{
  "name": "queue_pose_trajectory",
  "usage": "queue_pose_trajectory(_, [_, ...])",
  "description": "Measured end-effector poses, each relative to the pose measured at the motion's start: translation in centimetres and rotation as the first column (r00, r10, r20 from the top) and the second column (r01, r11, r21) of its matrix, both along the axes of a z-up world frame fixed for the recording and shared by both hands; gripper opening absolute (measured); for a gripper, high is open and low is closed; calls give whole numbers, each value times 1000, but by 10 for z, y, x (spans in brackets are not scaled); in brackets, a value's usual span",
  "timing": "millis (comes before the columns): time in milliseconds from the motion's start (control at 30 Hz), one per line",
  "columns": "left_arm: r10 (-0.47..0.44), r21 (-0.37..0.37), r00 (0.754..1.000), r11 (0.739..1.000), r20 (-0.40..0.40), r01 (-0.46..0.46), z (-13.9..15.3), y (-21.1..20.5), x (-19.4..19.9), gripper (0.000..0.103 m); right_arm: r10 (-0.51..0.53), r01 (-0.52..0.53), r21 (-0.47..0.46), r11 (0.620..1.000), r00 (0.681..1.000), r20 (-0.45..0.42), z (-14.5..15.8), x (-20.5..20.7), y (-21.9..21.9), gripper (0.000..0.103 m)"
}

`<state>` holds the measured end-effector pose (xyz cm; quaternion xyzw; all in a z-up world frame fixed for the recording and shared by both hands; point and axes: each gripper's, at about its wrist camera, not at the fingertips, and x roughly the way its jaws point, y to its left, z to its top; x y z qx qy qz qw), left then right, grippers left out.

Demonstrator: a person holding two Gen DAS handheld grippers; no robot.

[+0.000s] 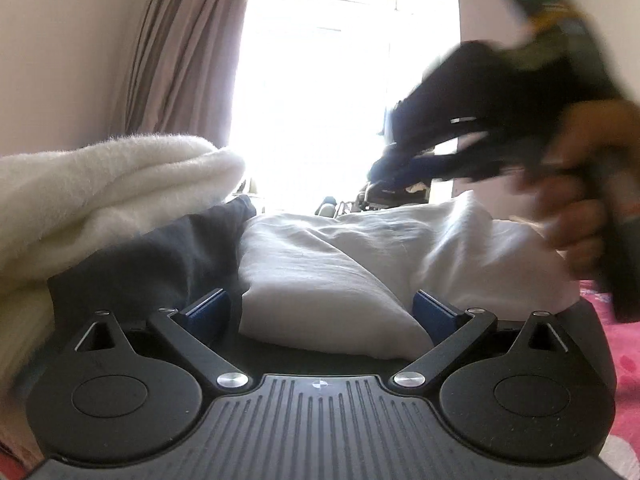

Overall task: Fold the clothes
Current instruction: 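Press and smooth the white shirt on the stack with both grippers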

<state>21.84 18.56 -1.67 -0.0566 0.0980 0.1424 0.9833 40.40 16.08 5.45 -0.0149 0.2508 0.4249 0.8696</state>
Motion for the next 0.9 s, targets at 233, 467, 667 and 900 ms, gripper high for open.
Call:
queue_pose_trajectory(233, [11, -1, 1000, 1000, -19, -11, 7, -1, -1, 101, -117, 105, -135, 985, 989, -86, -34, 20, -34, 20])
queue_pose_trajectory(467, [19, 34, 999, 999, 51, -21, 30, -9, -31, 101, -117, 117, 29, 993, 993, 9, 3, -8, -66, 20])
queue_pose_trajectory(667, [-68, 124, 993, 991, 96, 56, 44, -28, -39, 101, -72, 71, 16, 997, 997, 17, 3, -43, -97, 20])
queue_pose_trajectory(900, [-81, 93, 994, 992, -77, 88, 18, -11, -1, 101, -106, 98, -78, 992, 989, -100, -31, -40, -96, 20])
